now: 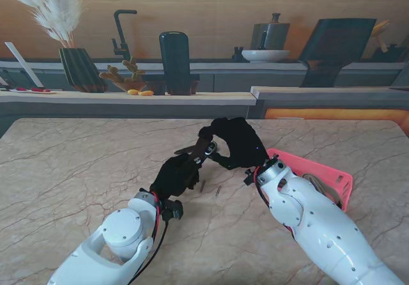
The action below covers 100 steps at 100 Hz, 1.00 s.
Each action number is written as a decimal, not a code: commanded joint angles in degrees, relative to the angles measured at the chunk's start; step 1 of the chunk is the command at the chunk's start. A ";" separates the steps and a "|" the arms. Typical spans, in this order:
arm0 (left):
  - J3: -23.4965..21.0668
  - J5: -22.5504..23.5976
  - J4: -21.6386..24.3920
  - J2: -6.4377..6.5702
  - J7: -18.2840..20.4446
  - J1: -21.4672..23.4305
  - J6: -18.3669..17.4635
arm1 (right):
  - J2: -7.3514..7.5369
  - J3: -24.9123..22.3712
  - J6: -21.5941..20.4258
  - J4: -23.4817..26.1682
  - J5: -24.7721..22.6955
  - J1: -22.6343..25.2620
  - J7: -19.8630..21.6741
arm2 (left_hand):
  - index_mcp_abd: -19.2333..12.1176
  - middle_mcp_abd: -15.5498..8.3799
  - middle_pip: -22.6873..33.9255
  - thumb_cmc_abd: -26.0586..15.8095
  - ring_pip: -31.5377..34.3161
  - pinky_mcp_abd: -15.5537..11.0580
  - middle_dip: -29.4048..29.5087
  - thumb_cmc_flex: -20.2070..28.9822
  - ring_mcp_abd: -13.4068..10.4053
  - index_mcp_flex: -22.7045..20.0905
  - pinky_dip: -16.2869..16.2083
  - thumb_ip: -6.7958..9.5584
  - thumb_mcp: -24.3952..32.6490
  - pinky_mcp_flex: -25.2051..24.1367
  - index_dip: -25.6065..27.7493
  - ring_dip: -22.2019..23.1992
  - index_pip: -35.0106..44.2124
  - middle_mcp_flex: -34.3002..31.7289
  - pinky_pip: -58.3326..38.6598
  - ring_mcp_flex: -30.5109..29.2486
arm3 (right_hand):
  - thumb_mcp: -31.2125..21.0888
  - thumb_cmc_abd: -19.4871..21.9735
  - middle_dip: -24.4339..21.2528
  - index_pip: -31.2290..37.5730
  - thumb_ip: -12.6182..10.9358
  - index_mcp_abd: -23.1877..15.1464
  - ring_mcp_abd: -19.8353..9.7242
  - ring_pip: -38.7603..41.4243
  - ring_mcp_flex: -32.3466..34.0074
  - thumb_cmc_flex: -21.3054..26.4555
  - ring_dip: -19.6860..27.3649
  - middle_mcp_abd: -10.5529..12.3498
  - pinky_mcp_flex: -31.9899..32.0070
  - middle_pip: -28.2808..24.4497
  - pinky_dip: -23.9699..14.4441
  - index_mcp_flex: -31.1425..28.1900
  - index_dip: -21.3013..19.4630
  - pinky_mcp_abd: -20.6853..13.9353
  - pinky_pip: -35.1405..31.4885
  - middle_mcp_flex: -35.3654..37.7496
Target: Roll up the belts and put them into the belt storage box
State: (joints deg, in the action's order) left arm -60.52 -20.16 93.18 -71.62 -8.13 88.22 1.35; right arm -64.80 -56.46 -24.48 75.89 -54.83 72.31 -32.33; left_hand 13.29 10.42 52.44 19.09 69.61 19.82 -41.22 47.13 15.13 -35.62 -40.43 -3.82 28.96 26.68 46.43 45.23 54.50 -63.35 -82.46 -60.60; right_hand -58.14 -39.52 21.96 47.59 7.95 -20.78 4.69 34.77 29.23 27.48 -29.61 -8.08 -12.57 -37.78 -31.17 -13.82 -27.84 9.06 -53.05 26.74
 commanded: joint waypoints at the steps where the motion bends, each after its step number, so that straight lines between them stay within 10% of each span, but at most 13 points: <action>1: -0.24 -1.22 1.04 -0.42 0.21 0.76 0.58 | 0.12 0.86 -0.39 -0.29 -1.68 -0.64 -0.98 | -3.55 0.26 0.19 -3.90 -0.02 0.34 0.35 4.60 -0.10 0.13 -1.34 1.52 0.20 0.46 1.45 -0.68 8.74 0.67 -1.69 -0.42 | -2.22 -2.57 -0.67 1.41 -2.20 -1.53 -0.90 0.22 -2.21 1.17 0.62 0.11 0.85 -1.10 0.41 0.95 -0.11 -1.65 -0.16 -2.18; 29: -1.12 -5.83 3.01 -0.51 0.83 2.01 2.48 | 0.37 6.37 0.54 -5.23 -3.99 -4.82 -4.42 | -3.41 -0.19 -0.07 -5.08 -0.44 -0.03 0.68 6.46 -0.41 1.20 -1.12 1.39 -3.09 0.17 1.60 -0.99 8.72 1.44 -1.35 -0.02 | -2.12 -2.83 -0.76 3.24 -1.23 -1.13 -0.17 2.17 -3.48 0.72 0.60 -0.40 2.20 -3.08 0.76 0.05 0.39 -1.16 -2.36 -2.67; 51: -1.45 -7.26 3.50 -0.46 1.39 2.33 3.16 | -0.78 9.54 1.45 -8.81 -1.55 -7.30 -5.25 | -3.41 -0.27 -0.13 -5.13 -0.59 0.11 0.76 6.69 -0.42 1.19 -1.09 1.41 -3.52 0.24 1.50 -1.16 8.70 1.39 -1.34 -0.05 | -0.97 6.54 -0.47 5.36 -0.97 -0.24 -0.15 5.01 -1.83 -0.19 0.84 0.39 1.90 -5.11 2.39 -6.90 0.91 -0.82 -5.57 1.67; 63: -1.35 -7.18 3.45 -0.53 1.12 2.26 3.20 | -1.22 10.44 1.13 -9.81 -0.67 -7.91 -5.66 | -3.59 -0.10 -0.26 -5.25 -0.74 -0.11 0.82 6.70 -0.53 1.31 -1.01 1.39 -3.75 0.20 1.39 -1.25 8.59 1.55 -1.21 0.10 | 7.35 11.72 -0.27 13.38 6.83 -1.72 -0.61 6.19 1.40 5.68 1.19 1.91 0.48 -5.11 4.62 -11.68 13.67 -0.28 -7.24 9.16; 78: -1.28 -7.46 3.52 -0.59 1.00 2.27 3.32 | -1.26 11.56 0.62 -10.52 -1.09 -8.64 -6.60 | -4.23 -0.11 -0.52 -5.10 -1.22 -0.51 0.96 6.35 -0.75 1.25 -0.82 1.39 -4.20 -0.07 0.77 -1.50 8.28 1.71 -0.83 0.53 | 11.70 16.73 -0.42 16.24 6.11 -0.38 -1.17 8.10 7.39 9.59 0.75 5.61 -2.06 -5.77 5.23 -24.17 17.20 0.79 -8.28 23.35; 100: 0.84 1.69 0.74 -0.95 -3.17 1.13 -3.20 | -2.33 10.96 2.48 -9.71 2.96 -7.36 -3.74 | -5.64 0.88 -10.15 -7.04 -10.08 -2.32 2.86 -5.33 0.37 7.60 1.91 2.99 -10.87 -8.85 -4.56 0.19 -6.20 14.68 7.75 11.70 | 6.99 12.16 -2.28 15.37 6.27 4.45 -1.30 11.08 14.92 10.20 -0.60 6.53 -6.21 -3.78 5.89 -32.76 19.36 2.25 -10.09 35.27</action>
State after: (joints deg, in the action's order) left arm -59.98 -19.68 94.66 -71.78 -10.98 89.82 -0.51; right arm -65.89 -44.97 -23.02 65.12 -54.18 63.43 -38.19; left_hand 17.74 11.72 46.02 13.57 61.65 18.83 -39.56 43.61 15.24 -31.45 -39.47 -3.26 20.98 19.93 42.97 44.03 54.37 -53.82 -76.43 -51.39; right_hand -47.43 -30.47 19.65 52.50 13.29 -16.82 4.64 44.90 42.97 34.44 -29.19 -5.01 -18.37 -40.79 -26.30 -34.85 -5.36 10.01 -61.44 59.40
